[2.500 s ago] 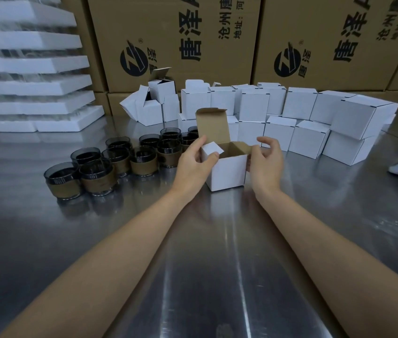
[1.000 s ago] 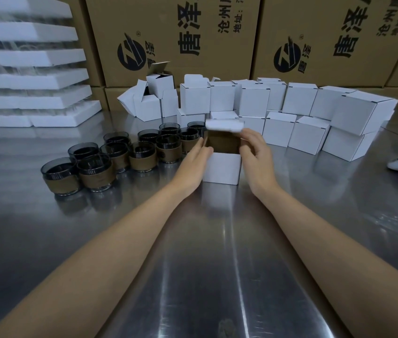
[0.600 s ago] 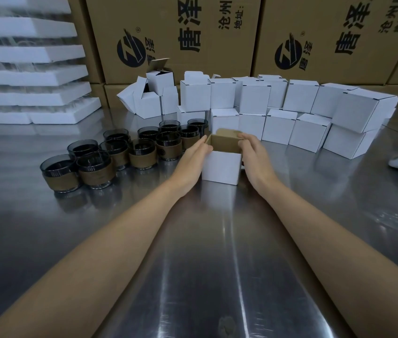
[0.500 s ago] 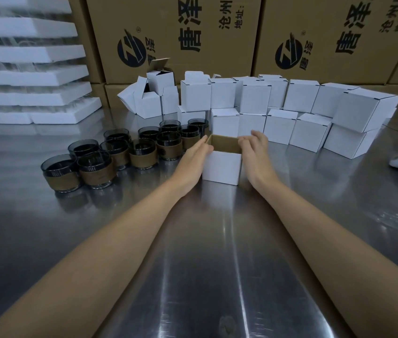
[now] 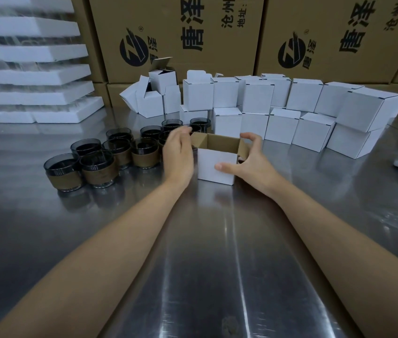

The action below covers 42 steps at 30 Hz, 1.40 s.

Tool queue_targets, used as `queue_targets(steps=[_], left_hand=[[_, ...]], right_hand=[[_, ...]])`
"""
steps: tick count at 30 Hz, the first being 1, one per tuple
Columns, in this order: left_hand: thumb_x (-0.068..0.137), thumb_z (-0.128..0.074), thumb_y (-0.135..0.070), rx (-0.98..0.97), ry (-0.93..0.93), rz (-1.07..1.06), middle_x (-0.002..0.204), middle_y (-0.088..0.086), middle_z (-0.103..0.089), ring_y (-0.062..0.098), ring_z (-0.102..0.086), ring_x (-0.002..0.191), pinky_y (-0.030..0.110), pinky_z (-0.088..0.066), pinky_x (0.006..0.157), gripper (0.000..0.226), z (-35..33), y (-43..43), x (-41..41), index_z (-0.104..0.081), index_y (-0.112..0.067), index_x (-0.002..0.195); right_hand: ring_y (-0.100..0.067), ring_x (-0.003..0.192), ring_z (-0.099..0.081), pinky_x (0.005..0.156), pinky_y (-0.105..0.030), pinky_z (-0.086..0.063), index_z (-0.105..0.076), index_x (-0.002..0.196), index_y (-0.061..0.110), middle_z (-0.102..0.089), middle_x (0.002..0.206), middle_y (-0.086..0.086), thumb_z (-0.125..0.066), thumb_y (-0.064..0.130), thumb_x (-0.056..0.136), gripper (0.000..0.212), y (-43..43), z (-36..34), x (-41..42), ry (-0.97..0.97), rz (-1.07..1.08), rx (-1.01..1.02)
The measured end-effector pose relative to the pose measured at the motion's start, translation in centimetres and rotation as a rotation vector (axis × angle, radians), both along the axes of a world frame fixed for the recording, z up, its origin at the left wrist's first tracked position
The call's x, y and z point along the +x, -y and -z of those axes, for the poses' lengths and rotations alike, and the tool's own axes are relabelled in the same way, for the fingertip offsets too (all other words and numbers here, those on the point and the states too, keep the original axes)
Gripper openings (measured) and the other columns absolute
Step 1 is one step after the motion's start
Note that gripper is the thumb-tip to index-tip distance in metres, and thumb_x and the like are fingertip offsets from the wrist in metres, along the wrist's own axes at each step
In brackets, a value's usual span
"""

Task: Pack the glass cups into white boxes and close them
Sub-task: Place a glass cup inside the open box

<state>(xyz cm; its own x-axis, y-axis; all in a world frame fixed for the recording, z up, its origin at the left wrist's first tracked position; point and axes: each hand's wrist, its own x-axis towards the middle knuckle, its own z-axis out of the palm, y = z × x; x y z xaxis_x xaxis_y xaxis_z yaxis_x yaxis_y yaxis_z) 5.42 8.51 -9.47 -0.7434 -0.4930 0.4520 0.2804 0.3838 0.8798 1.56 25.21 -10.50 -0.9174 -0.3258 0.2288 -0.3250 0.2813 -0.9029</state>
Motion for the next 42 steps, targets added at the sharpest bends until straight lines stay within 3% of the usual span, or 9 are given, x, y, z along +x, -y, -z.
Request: queue_targets(steps=[4,7,11,17,20,24,30,37,42], left_hand=[[0.096,-0.040,-0.003,-0.359,0.156,-0.148,0.149,0.006,-0.042,0.020,-0.042,0.134,0.020,-0.028,0.106,0.045,0.7,2.0,-0.5,-0.047,-0.005,0.140],[0.093,-0.044,-0.006,-0.512,0.258,-0.241,0.143,0.002,-0.048,0.027,-0.053,0.122,0.036,-0.043,0.092,0.046,1.0,2.0,-0.4,-0.050,-0.013,0.138],[0.091,-0.049,-0.011,-0.687,0.167,-0.253,0.131,-0.006,-0.059,0.022,-0.059,0.111,0.030,-0.039,0.076,0.043,1.0,1.4,0.0,-0.057,-0.025,0.131],[0.082,-0.070,-0.024,-0.790,0.141,-0.240,0.146,0.013,-0.026,0.028,-0.032,0.132,0.039,-0.036,0.108,0.071,1.1,1.3,-0.3,-0.038,-0.012,0.144],[0.086,-0.065,-0.025,-0.685,0.371,-0.093,0.157,0.018,-0.005,0.035,-0.012,0.144,0.043,-0.018,0.117,0.080,1.6,1.5,-0.8,-0.021,-0.009,0.151],[0.087,-0.066,-0.018,-0.522,0.350,-0.047,0.147,0.012,-0.028,0.033,-0.034,0.134,0.036,-0.030,0.111,0.057,1.5,2.3,-1.0,-0.041,-0.010,0.138],[0.081,-0.076,-0.036,-0.451,0.333,-0.052,0.140,0.013,-0.047,0.031,-0.030,0.133,0.037,-0.031,0.108,0.101,1.8,2.3,-1.6,-0.012,-0.007,0.153],[0.081,-0.075,-0.035,-0.031,-0.163,-0.182,0.139,0.000,-0.038,0.018,-0.033,0.135,0.010,-0.029,0.099,0.089,-0.2,1.0,-0.5,-0.021,-0.024,0.151],[0.082,-0.072,-0.031,-0.110,-0.338,-0.002,0.143,-0.006,-0.038,0.008,-0.034,0.133,0.019,-0.032,0.109,0.079,-4.3,0.2,0.6,-0.029,-0.021,0.148]], right_hand=[[-0.021,0.115,-0.057,0.103,-0.036,-0.045,-0.031,0.129,0.028,-0.053,0.126,-0.002,-0.089,0.025,0.065,0.086,-0.1,-0.1,-0.2,-0.001,0.003,-0.054],[-0.019,0.110,-0.060,0.096,-0.030,-0.049,-0.032,0.127,0.029,-0.057,0.118,0.001,-0.089,0.025,0.065,0.085,-0.4,0.1,-0.6,0.003,0.042,-0.113],[-0.014,0.100,-0.058,0.085,-0.026,-0.047,-0.030,0.125,0.031,-0.056,0.102,0.009,-0.089,0.032,0.065,0.083,-0.7,0.1,-1.1,-0.047,0.179,-0.083],[0.000,0.084,-0.051,0.064,-0.015,-0.038,-0.031,0.126,0.029,-0.051,0.093,0.012,-0.087,0.039,0.066,0.084,-2.0,0.1,-1.9,-0.086,0.235,-0.017],[0.002,0.084,-0.051,0.062,-0.012,-0.037,-0.029,0.123,0.034,-0.051,0.093,0.012,-0.087,0.040,0.066,0.081,-2.0,0.3,-2.1,-0.078,0.220,-0.004],[0.004,0.085,-0.050,0.054,0.001,-0.035,-0.027,0.120,0.036,-0.051,0.095,0.015,-0.086,0.040,0.067,0.080,-1.9,0.5,-2.2,-0.077,0.209,-0.006],[0.007,0.087,-0.050,0.059,-0.004,-0.037,-0.026,0.120,0.039,-0.051,0.098,0.018,-0.086,0.042,0.066,0.081,-1.9,0.5,-2.2,-0.075,0.196,0.003],[0.002,0.088,-0.052,0.066,-0.014,-0.037,-0.028,0.121,0.038,-0.051,0.099,0.018,-0.087,0.043,0.064,0.083,-1.7,0.3,-1.8,-0.102,0.181,0.016],[-0.014,0.107,-0.059,0.094,-0.032,-0.050,-0.032,0.127,0.035,-0.055,0.117,0.007,-0.088,0.051,0.055,0.092,-1.0,0.3,-1.1,-0.110,0.007,0.039]])
